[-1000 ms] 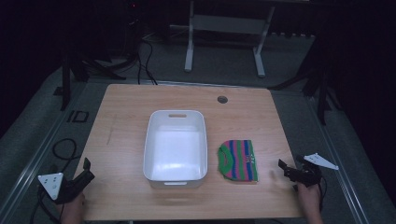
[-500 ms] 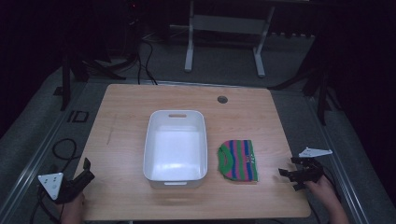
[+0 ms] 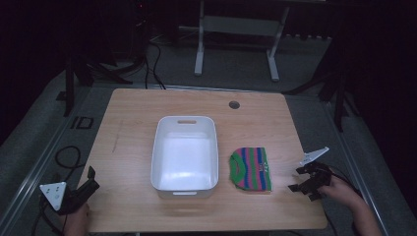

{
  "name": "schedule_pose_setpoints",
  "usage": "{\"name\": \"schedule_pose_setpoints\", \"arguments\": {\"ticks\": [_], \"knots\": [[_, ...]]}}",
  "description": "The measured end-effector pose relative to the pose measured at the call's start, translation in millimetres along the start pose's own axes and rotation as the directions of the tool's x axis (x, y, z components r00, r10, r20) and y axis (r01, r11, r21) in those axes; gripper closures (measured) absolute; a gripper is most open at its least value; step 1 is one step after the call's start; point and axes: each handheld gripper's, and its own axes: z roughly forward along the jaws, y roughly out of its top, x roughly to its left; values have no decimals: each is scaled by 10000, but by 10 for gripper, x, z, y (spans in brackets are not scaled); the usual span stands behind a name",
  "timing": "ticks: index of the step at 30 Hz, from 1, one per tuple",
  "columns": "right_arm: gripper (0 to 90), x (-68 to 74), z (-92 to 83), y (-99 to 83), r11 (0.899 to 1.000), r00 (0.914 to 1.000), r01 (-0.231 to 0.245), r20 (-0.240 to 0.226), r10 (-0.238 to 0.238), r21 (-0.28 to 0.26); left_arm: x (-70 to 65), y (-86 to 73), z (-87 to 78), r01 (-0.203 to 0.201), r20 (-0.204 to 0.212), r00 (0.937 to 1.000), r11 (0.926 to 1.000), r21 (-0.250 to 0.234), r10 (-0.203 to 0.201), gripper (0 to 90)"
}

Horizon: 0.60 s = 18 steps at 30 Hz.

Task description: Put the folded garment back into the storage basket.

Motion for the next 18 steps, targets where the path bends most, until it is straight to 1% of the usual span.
{"name": "schedule_pose_setpoints", "arguments": {"ticks": [2,3,4,6,9,14,18], "knots": [[130,14,5,66,9993,9998,215,-30,-214,315,1,0,1,6,11,10000,10000,11,-6,4],[130,14,5,66,9993,9998,215,-30,-214,315,1,0,1,6,11,10000,10000,11,-6,4],[130,20,4,92,9986,9995,295,-98,-291,432,2,0,0,10,7,10000,10000,-6,-10,4],[132,53,11,207,9941,9969,744,-334,-719,789,3,0,2,20,21,10000,10000,7,-20,4],[132,89,27,304,9873,9929,1148,-449,-1104,1100,2,0,2,-1,20,10000,10000,11,1,4],[138,156,66,467,9678,9808,1893,-790,-1783,1661,4,1,2,12,31,10000,10000,6,-12,4],[142,209,103,566,9513,9686,2424,-1037,-2261,1902,5,1,4,7,50,10000,10000,11,-7,4]]}}
